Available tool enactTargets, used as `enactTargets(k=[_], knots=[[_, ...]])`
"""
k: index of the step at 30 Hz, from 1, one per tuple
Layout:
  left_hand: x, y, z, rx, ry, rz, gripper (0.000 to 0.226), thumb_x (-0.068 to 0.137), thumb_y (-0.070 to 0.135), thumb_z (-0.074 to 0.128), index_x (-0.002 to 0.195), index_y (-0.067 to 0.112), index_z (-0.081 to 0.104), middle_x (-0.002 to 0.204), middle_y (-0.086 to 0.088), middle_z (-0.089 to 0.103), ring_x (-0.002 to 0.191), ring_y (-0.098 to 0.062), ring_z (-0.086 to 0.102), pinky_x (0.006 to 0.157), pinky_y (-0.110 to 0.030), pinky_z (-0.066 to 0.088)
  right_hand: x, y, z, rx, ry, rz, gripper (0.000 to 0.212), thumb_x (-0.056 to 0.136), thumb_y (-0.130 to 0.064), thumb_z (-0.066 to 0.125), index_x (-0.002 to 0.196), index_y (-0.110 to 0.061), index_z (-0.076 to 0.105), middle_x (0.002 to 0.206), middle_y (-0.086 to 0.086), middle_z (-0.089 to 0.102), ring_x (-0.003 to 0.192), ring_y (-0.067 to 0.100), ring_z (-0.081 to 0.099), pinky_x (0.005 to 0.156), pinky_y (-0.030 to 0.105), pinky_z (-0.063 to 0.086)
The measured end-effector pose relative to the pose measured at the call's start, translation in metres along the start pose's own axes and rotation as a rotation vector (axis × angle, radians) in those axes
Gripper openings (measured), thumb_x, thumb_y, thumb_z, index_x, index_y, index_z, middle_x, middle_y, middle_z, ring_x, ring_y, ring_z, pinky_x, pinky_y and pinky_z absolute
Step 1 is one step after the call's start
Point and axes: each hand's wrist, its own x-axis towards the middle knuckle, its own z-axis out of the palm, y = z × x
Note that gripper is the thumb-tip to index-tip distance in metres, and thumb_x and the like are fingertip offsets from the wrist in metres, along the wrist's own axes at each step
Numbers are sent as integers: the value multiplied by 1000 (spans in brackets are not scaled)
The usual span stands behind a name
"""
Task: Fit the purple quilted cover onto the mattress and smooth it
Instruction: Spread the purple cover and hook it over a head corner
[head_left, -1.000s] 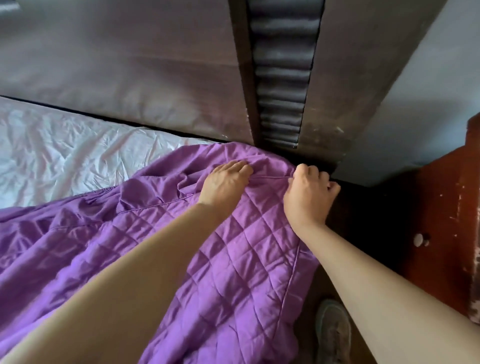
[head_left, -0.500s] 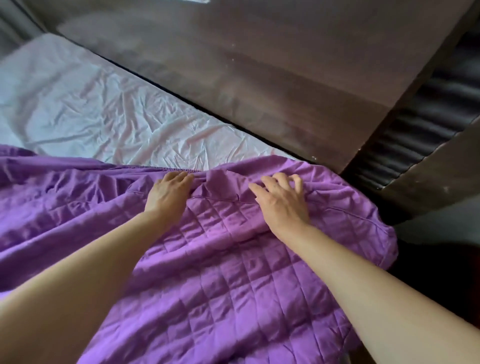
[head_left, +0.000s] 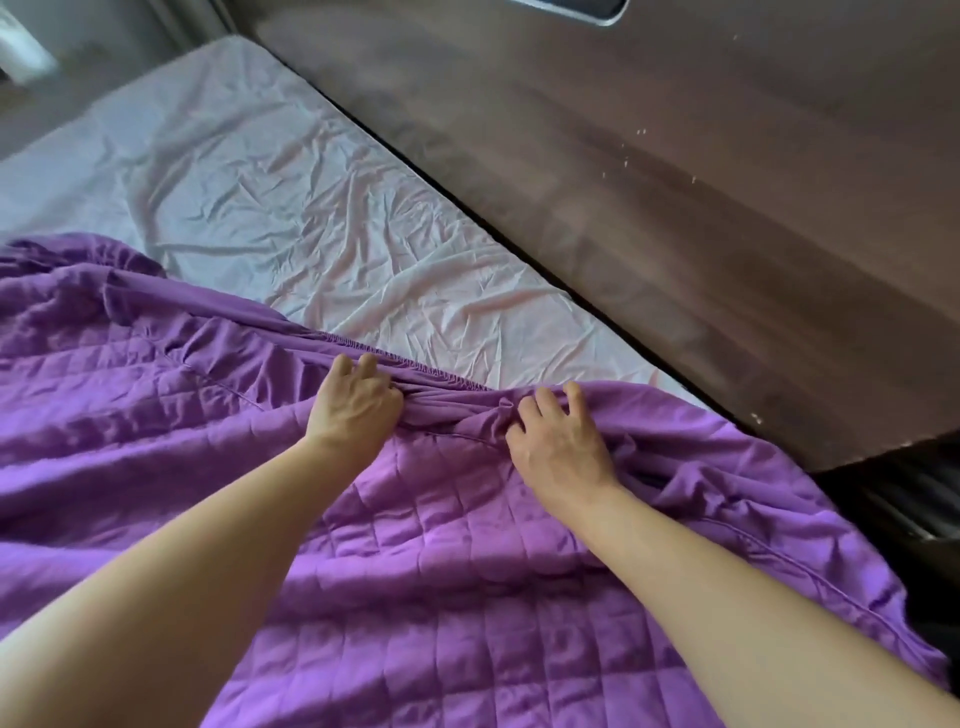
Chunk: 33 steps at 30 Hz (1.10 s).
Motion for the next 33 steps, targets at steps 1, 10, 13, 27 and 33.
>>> enactTargets(k=[1,10,13,27,33], knots=[[3,0,-1,13,-3,-10,26,90,15,46,112,23,59,116,3,59,118,-22,40,91,-34,32,3,-1,1,6,25,-7,7,67,-13,70,73,-15,70,81,10,64,85,30,57,92,52,38],[90,-28,-55,-303,274,-221,33,90,0,41,121,11,43,112,-15,58,101,-37,58,72,-40,45,69,43,-6,-128,202,194,32,78,-7,33,69,-20,61,67,4,60,69,25,53,68,38,24],[119,-26,-72,-430,364,-270,29,88,-5,36,112,8,46,108,-19,59,96,-42,60,82,-45,44,88,62,-7,-160,148,268,31,78,-5,34,68,-19,60,64,5,60,65,25,54,66,37,24],[140,-15,-6,-680,247,39,68,81,-2,52,141,-7,20,145,-32,16,133,-44,25,111,-41,28,68,36,29,-211,4,256,54,82,-6,23,110,-14,68,116,2,61,87,29,59,88,48,26],[141,-27,-21,-723,63,66,73,91,11,48,149,9,4,157,-14,2,142,-30,20,112,-36,25,84,43,13,-127,-144,260,44,95,-10,29,137,-7,42,139,7,35,126,34,34,105,52,21]])
